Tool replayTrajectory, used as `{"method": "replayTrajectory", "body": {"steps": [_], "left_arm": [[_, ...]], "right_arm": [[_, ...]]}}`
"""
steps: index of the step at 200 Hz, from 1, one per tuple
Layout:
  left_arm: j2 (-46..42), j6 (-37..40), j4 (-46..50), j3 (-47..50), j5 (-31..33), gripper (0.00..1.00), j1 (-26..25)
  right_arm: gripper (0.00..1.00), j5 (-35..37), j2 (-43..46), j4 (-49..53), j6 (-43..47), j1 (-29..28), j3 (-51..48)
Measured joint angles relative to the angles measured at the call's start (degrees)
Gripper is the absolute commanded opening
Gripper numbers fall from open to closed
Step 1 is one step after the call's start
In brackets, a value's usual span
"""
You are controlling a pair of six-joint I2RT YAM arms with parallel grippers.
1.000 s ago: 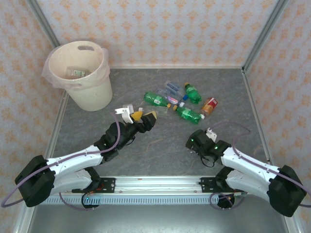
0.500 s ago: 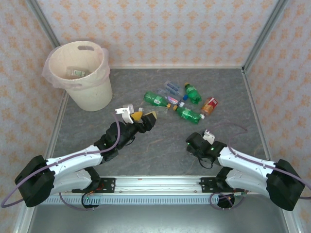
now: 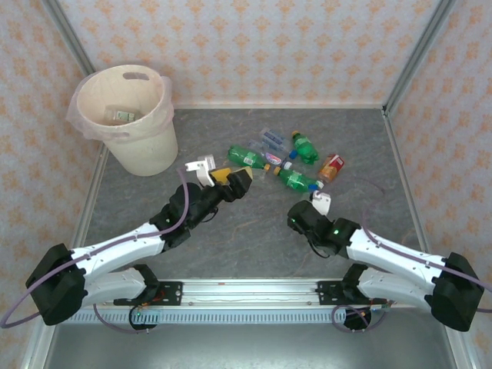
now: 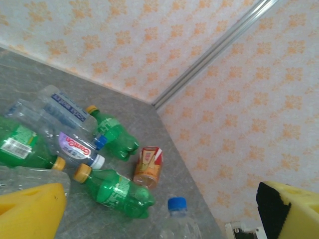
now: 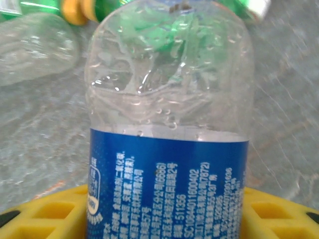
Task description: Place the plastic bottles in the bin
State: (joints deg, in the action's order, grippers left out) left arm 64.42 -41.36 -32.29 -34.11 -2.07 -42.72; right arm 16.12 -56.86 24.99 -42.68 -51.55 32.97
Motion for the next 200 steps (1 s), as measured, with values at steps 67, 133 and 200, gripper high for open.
{"method": "replayTrajectory", "body": {"steps": [67, 133, 200], "left_arm": [[3.0, -1.6, 3.5, -4.8, -7.8, 0.91, 3.5], [9.2, 2.4, 8.3, -12.9, -14.5, 0.71, 4.3], [14.3, 3.3, 11.2, -14.9, -20.8, 0.56, 5.4]], "right_arm": [[0.57, 1.9, -3.0, -11.9, 18.4, -6.7, 4.8], [0.57, -0.1, -4.8, -17.6, 27.6, -9.4, 6.2], [0.56, 0.2, -5.2, -18.7, 29.5, -12.7, 6.6]]}}
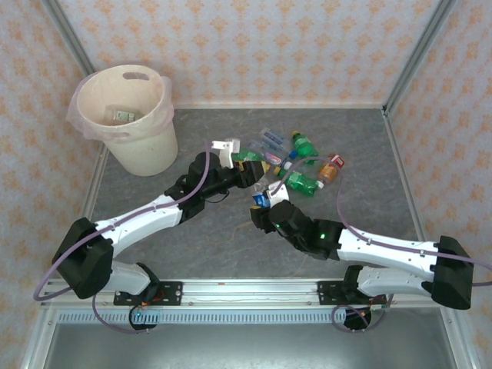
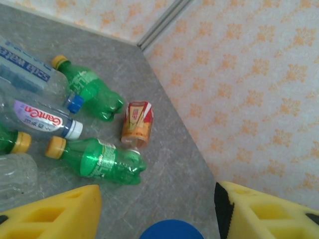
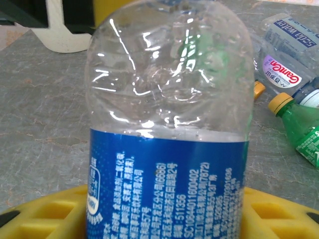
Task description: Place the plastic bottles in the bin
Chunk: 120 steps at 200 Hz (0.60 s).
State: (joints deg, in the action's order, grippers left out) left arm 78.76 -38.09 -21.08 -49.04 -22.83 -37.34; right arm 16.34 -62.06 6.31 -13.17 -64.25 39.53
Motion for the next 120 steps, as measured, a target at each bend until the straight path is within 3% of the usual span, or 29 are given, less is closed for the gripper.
{"method": "replayTrajectory", "body": {"steps": [28, 70, 104, 120], "left_arm": [[0.5, -0.5, 0.1, 0.0, -1.7, 0.48, 0.0], [0.5, -1.2, -0.2, -0.1, -2.9, 0.27, 0.0], [0.5, -0.9, 0.2, -1.0, -3.1, 0.27, 0.0], [0.4, -0.4, 1.2, -1.7, -2.6, 0.27, 0.0]], "right_arm": [[0.56, 0.2, -0.3, 0.0, 0.2, 0.0, 0.0], [0.57, 0.2, -0.3, -0.2, 0.4, 0.0, 0.0], [0.75, 1.1, -0.3, -0.6, 0.5, 0.0, 0.0], [0.91, 1.9, 0.0, -1.1, 0.3, 0.0, 0.0]]}}
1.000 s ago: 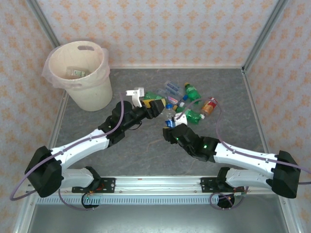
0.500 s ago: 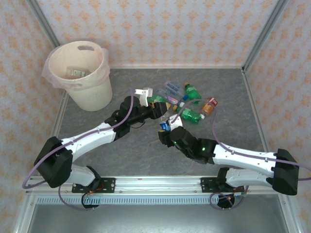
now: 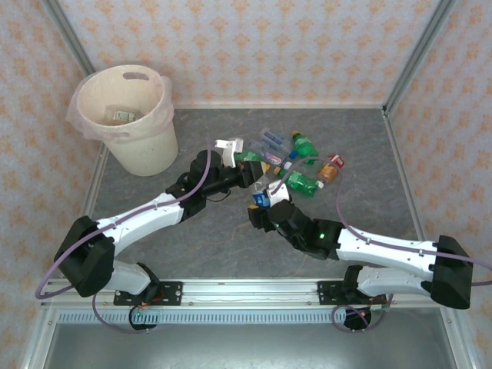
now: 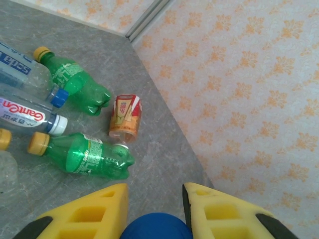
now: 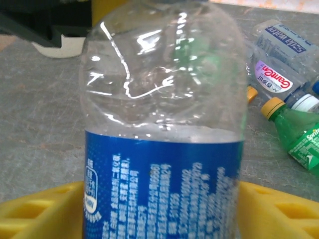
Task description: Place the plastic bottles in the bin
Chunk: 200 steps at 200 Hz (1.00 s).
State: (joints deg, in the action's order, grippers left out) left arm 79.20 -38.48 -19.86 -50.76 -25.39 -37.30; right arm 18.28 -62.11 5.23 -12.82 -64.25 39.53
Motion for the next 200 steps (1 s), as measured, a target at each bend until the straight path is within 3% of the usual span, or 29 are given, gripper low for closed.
{"method": "replayTrajectory", "body": {"steps": [11, 79, 145, 200], "left_arm": [[-0.1, 0.7, 1.0, -0.6, 0.6, 0.27, 0.3], [-3.3, 7.5, 13.8, -9.7, 9.7, 0.27, 3.3], [-7.5, 17.8, 25.2, -21.3, 26.8, 0.28, 7.4], [-9.5, 25.2, 26.5, -29.9, 39.4, 0.28, 13.7]], "right_arm": [[1.00, 0.4, 0.4, -0.3, 0.0, 0.0, 0.0], [1.00, 3.4, 4.8, -2.5, 0.0, 0.0, 1.0], [1.00, 4.3, 9.8, -5.7, 0.7, 0.0, 1.0], [1.00, 4.3, 13.4, -7.9, 1.1, 0.0, 0.8]]}}
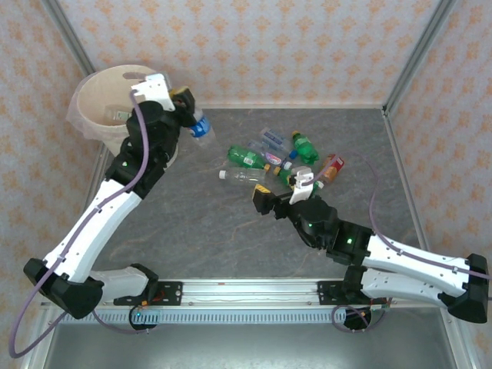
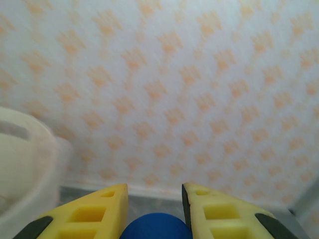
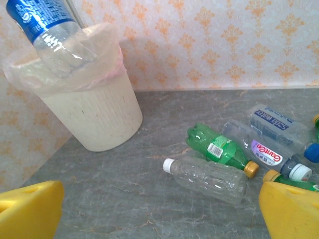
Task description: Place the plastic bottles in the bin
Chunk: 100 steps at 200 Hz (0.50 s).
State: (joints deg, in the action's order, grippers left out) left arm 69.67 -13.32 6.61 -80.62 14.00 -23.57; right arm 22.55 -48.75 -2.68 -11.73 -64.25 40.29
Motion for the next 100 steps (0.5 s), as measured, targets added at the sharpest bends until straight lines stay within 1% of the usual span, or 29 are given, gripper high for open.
{"method": "replayTrajectory", "body": {"steps": [31, 64, 76, 100], "left_arm": [[0.3, 2.1, -0.9, -3.9, 7.3, 0.28, 4.1], [1.9, 5.1, -4.8, -6.4, 15.1, 0.28, 7.9], [2.9, 6.0, -6.3, -6.9, 16.6, 0.28, 9.5], [5.5, 7.5, -9.2, -7.0, 17.2, 0.28, 13.9]], "right_arm": [[1.00, 0.0, 1.9, -0.4, 0.0, 0.0, -1.4], [1.00, 0.0, 3.2, -0.4, 0.3, 0.0, -2.0], [1.00, 0.0, 3.7, -0.4, 0.5, 0.0, -2.0], [1.00, 0.0, 4.5, -0.7, 0.9, 0.0, -2.0]]}}
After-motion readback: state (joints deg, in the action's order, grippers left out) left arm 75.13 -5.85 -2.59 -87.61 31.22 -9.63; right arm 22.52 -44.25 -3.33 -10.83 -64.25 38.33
